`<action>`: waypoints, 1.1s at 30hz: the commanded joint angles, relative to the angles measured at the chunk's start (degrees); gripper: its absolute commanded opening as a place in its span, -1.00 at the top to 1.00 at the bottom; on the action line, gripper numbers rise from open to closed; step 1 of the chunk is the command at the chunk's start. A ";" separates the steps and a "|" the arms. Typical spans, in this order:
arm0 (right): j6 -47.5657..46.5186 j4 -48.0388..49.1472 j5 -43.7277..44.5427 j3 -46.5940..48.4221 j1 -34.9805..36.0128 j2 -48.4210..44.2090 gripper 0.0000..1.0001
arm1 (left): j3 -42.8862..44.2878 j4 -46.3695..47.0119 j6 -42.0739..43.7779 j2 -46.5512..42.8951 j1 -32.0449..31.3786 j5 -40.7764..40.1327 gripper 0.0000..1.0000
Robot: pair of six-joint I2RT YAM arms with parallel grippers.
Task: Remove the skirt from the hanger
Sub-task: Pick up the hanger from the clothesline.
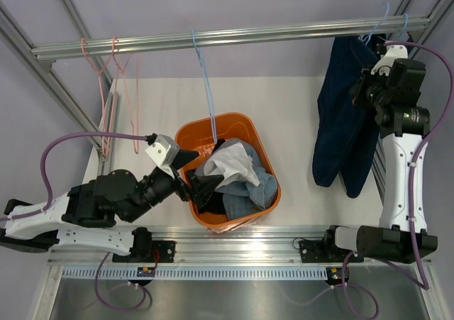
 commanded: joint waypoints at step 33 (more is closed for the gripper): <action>4.01 -12.21 -28.91 -7.93 18.44 -26.46 1.00 | 65.45 -20.60 3.06 44.91 2.42 1.06 -0.98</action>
